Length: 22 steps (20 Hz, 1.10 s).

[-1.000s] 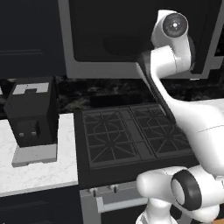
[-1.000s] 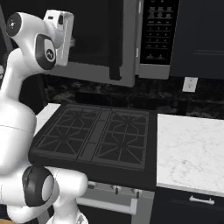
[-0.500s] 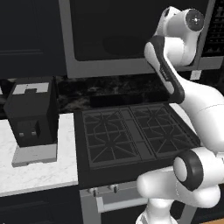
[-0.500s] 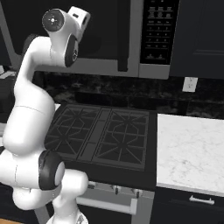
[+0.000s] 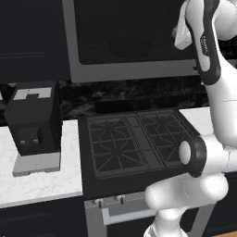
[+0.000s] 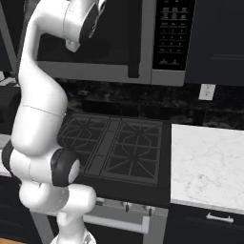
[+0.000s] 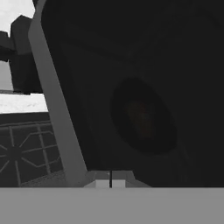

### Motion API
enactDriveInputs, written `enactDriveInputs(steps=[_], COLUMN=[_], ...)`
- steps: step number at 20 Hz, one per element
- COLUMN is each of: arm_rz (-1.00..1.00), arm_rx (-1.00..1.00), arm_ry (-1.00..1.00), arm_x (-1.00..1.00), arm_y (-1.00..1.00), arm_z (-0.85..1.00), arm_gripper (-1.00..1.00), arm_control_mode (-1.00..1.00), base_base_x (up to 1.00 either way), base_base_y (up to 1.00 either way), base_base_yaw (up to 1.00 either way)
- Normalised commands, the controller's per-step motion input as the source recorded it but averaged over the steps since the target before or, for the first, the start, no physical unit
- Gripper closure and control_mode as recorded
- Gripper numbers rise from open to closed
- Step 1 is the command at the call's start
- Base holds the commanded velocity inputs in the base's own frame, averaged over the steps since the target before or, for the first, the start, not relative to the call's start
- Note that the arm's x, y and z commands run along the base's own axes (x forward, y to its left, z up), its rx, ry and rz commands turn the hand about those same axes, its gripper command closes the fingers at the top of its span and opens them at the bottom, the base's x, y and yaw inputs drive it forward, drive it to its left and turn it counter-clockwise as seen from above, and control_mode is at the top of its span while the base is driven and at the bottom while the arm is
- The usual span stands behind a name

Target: Open the microwave, place the bowl with waffle inside the microwave, then close the microwave door and turn it on.

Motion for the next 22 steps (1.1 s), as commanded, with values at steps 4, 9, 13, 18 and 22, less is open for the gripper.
enactDriveInputs(steps=[4, 9, 13, 18, 22], arm_rz=[0.00, -0.01, -0.02, 0.00, 0.00], arm_rx=[0.09, 0.17, 0.20, 0.01, 0.03], arm_ry=[-0.43, -0.27, -0.10, -0.01, -0.05], arm_x=[-1.00, -0.84, -0.02, 0.00, 0.00], arm_y=[-0.76, -0.78, -0.62, -0.40, -0.49], arm_z=[-0.22, -0.36, -0.33, -0.22, -0.22], arm_gripper=[1.00, 1.00, 1.00, 1.00, 1.00], arm_control_mode=[-1.00, -1.00, -1.00, -1.00, -1.00], base_base_x=[0.00, 0.00, 0.00, 0.00, 0.00], base_base_y=[0.00, 0.00, 0.00, 0.00, 0.00], base_base_yaw=[0.00, 0.00, 0.00, 0.00, 0.00])
